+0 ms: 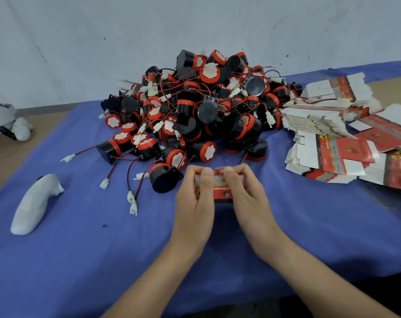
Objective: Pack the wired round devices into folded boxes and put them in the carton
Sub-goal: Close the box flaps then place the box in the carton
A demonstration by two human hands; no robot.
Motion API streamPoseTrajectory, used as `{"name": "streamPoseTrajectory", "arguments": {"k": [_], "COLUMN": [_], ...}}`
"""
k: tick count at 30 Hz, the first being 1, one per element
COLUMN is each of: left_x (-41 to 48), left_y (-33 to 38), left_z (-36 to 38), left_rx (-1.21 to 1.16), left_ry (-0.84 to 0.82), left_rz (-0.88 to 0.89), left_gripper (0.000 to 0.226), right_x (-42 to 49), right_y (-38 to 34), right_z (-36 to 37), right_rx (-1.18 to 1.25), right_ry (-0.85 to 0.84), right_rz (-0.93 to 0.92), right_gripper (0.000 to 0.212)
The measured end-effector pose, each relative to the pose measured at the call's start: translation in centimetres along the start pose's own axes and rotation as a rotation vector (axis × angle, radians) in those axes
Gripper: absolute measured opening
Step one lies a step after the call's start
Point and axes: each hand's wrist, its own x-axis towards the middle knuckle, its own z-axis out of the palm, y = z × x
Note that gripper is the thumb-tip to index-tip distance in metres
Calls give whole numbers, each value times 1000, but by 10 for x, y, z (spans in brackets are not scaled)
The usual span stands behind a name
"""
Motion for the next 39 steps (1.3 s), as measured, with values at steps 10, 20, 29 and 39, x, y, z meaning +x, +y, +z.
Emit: {"name": "streamPoseTrajectory", "arguments": {"k": [10,20,29,39], "left_x": [27,31,10,-15], "left_y": [6,27,41,190], "left_z": [6,42,86,170], "left_rx": [-25,-170,-45,-537], "left_ry": [52,86,-282,-332], "left_rz": [38,-8,-52,-233], "left_gripper": [32,36,40,47], "right_x": [20,16,-30,-84], "right_y": [-14,-38,-72,-202], "right_z": [12,-2,-53,-121], "right_rx": [-15,56,48,467], "right_ry": [125,352,590,817], "right_rz": [-31,-67,-64,-254], "right_gripper": [30,32,25,32]}}
